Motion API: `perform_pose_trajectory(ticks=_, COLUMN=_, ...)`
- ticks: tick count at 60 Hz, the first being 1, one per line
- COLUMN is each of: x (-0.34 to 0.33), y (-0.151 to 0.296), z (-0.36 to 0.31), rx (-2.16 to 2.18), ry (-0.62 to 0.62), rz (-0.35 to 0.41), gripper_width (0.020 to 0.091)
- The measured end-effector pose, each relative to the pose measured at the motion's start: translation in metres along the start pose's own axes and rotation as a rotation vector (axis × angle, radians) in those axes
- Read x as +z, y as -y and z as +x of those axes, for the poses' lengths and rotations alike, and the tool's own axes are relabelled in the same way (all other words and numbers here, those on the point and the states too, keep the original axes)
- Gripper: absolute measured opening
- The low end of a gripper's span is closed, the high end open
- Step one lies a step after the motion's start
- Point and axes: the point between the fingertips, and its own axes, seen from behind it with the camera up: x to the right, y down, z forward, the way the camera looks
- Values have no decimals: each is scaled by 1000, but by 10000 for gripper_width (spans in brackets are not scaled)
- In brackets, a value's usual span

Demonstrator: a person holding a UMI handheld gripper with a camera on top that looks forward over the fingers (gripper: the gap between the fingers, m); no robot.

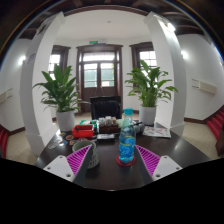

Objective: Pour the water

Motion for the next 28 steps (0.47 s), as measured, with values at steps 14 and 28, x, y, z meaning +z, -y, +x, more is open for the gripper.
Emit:
perform_pose_trajectory(ticks=14, x=-47, y=15, z=-27, rx=-52, ry=76, rz=-9, gripper_width=853)
perform_pose_trajectory(ticks=28, x=-67, y=20, z=-40, rx=-72, ry=131, rz=-8, gripper_width=850)
